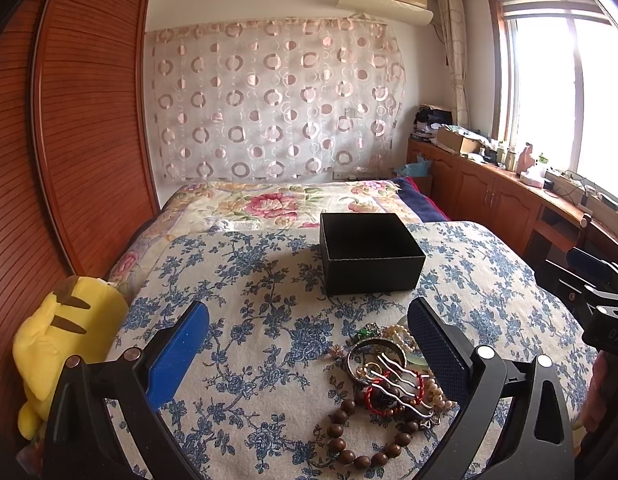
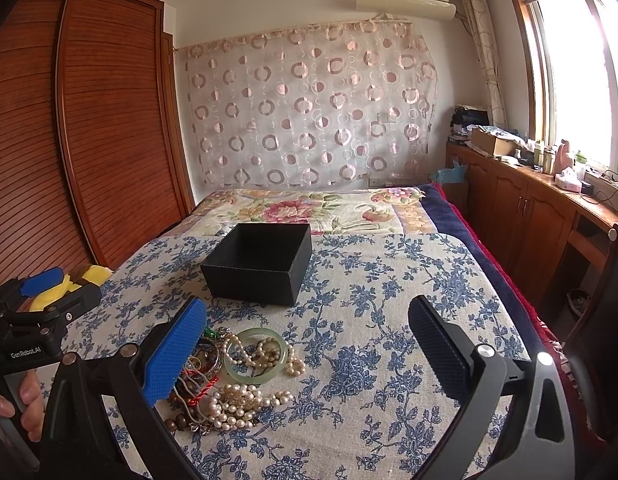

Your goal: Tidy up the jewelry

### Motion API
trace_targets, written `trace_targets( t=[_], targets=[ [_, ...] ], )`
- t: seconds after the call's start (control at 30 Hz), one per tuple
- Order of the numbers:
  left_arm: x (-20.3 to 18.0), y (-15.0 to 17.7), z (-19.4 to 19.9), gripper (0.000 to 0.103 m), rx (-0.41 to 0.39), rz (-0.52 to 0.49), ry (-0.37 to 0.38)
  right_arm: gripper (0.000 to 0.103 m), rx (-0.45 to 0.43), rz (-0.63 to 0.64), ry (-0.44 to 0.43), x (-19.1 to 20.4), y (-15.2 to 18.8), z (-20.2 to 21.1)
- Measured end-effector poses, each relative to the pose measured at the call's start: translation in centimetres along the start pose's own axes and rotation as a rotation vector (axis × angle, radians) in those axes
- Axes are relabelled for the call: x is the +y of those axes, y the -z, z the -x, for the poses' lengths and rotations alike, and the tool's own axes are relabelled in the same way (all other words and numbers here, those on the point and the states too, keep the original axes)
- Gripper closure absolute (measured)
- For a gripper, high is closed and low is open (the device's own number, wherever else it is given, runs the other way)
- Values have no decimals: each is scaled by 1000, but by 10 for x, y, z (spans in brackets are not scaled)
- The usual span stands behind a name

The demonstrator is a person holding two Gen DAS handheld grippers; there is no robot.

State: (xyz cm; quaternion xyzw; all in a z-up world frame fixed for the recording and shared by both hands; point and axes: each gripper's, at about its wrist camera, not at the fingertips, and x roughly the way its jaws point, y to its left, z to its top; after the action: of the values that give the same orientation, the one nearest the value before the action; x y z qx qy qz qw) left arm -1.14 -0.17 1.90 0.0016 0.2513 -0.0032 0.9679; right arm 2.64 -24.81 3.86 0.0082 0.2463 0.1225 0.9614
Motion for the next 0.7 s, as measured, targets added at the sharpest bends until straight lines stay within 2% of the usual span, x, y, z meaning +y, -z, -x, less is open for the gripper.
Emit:
trace_targets(
  t=[0.7],
  targets=[
    [-4,2,1,7,-11,-11,13,2,-2,-3,-2,0,0,1]
  ],
)
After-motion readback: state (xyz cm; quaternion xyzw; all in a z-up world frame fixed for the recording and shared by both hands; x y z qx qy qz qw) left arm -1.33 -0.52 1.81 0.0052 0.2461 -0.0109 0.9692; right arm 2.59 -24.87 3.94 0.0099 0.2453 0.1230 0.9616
